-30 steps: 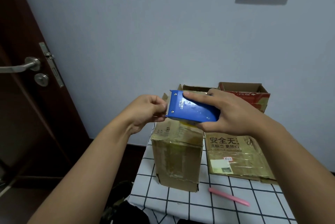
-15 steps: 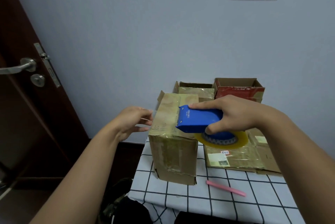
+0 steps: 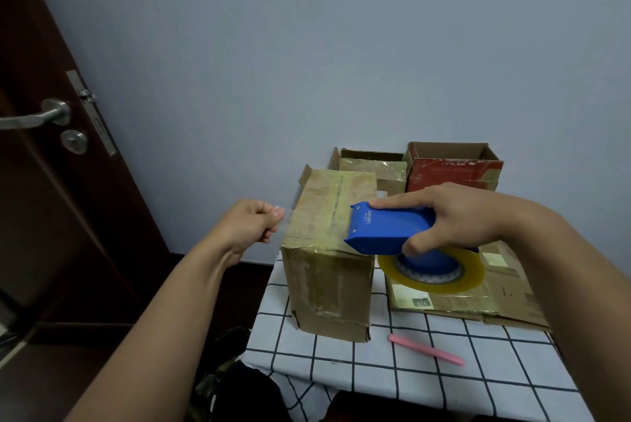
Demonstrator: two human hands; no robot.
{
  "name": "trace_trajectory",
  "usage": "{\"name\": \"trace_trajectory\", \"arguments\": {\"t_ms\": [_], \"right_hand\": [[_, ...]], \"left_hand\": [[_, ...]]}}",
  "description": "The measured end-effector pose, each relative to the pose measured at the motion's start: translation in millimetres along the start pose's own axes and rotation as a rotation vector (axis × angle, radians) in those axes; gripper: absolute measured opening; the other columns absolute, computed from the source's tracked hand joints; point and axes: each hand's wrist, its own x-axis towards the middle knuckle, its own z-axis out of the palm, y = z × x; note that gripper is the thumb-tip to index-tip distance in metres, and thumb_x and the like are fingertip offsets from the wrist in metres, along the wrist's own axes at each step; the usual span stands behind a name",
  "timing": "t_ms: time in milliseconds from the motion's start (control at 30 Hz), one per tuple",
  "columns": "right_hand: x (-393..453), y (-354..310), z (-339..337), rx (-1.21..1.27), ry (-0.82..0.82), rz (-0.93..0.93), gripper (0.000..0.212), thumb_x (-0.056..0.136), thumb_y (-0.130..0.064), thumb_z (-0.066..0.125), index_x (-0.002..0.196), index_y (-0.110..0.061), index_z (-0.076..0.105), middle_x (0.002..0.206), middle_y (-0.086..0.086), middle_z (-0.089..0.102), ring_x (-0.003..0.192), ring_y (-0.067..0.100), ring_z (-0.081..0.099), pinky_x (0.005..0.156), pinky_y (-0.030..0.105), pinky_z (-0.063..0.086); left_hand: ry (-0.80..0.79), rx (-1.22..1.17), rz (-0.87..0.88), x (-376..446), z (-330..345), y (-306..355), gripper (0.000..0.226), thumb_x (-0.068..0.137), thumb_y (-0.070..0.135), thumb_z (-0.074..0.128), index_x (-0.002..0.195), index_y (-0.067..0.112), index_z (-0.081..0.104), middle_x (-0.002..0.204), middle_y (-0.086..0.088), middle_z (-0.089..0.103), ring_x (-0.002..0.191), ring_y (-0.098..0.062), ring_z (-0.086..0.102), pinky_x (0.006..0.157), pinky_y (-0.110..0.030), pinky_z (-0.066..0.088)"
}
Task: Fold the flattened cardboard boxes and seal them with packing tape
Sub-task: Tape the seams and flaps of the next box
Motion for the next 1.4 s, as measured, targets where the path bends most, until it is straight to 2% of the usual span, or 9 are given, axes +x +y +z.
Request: {"name": "trace_trajectory", "arguments": {"t_ms": [133,333,733,900,1033,1133,1267,1333,1400], "right_hand": [[-4.7,3.0,-0.3,-0.020,-0.040,0.030,0.065,0.083,-0.046,0.070,0.119,-0.079,0.026,0.109,-0.025,0.040,0.093,0.009,0.051,0.076,0.022,0.043],[1.7,6.5,10.5,-0.044,-0.078,0.054,0.066,0.083,-0.049,0.070,0.132,-0.071,0.031,0.117,-0.018,0.044,0.094,0.008,0.051,0.077,0.022,0.041],[10.0,14.7,17.2,0.005,-0.132,0.060,0.065,0.084,-0.049,0.070,0.130,-0.072,0.030,0.112,-0.024,0.044,0.095,0.007,0.052,0.078,0.021,0.040],[8.2,22.0,20.8,0.041,-0.127,0.054,0.069,0.082,-0.050,0.071,0.132,-0.074,0.030,0.120,-0.026,0.043,0.099,0.006,0.053,0.079,0.019,0.040],[5.4,24.4,23.2,0.062,-0.119,0.055,0.069,0.084,-0.047,0.071,0.133,-0.072,0.029,0.116,-0.031,0.041,0.098,0.005,0.052,0.077,0.017,0.039],[4.4,24.9,26.3,0.076,-0.116,0.050,0.071,0.073,-0.059,0.067,0.129,-0.078,0.027,0.126,-0.024,0.043,0.101,0.007,0.053,0.082,0.021,0.042],[5.1,25.8,31.2,0.091,-0.104,0.035,0.073,0.069,-0.062,0.065,0.128,-0.080,0.025,0.135,-0.018,0.042,0.105,0.009,0.052,0.090,0.028,0.046],[4.2,26.5,32.8,0.090,-0.098,0.037,0.075,0.065,-0.067,0.063,0.127,-0.081,0.024,0.137,-0.016,0.042,0.106,0.011,0.052,0.095,0.033,0.048],[3.1,26.1,34.2,0.089,-0.097,0.040,0.076,0.061,-0.072,0.060,0.126,-0.082,0.023,0.137,-0.015,0.042,0.108,0.012,0.052,0.097,0.037,0.048]], "left_hand": [[-0.036,0.019,-0.048,3.7,-9.9,-7.4,0.017,0.095,0.008,0.060,0.079,0.004,0.059,0.060,-0.004,0.051,0.045,-0.006,0.044,0.046,-0.015,0.044],[-0.032,0.025,-0.069,0.7,-5.0,-17.5,0.020,0.093,0.007,0.063,0.074,0.004,0.061,0.057,-0.003,0.053,0.047,-0.008,0.045,0.046,-0.017,0.044],[-0.047,-0.016,-0.164,2.0,2.4,-38.9,0.023,0.095,0.011,0.062,0.072,0.007,0.061,0.059,-0.003,0.052,0.049,-0.008,0.045,0.049,-0.018,0.043],[-0.076,0.011,-0.259,-3.9,7.6,-39.3,0.019,0.099,0.028,0.054,0.101,0.012,0.063,0.070,-0.003,0.059,0.057,-0.010,0.052,0.054,-0.023,0.045],[0.116,0.274,-0.151,-11.3,11.8,-44.2,0.035,0.093,0.044,0.060,0.120,0.023,0.052,0.110,-0.004,0.059,0.097,-0.018,0.059,0.078,-0.031,0.048],[0.338,0.372,0.143,-24.1,26.1,-44.6,0.017,0.094,0.025,0.062,0.107,0.015,0.066,0.102,0.001,0.067,0.085,-0.010,0.059,0.067,-0.010,0.039],[0.450,0.438,0.242,-47.1,48.8,-47.8,0.029,0.102,0.022,0.045,0.113,0.013,0.070,0.098,-0.001,0.072,0.077,-0.006,0.055,0.059,-0.014,0.033],[0.447,0.409,0.211,-56.8,56.2,-47.5,0.035,0.102,0.023,0.043,0.131,0.014,0.061,0.108,-0.003,0.071,0.081,-0.005,0.054,0.064,-0.007,0.034],[0.345,0.376,0.128,-64.4,64.1,-48.9,0.051,0.102,0.028,0.045,0.150,0.017,0.036,0.123,-0.003,0.065,0.094,-0.008,0.056,0.077,-0.014,0.037]]}}
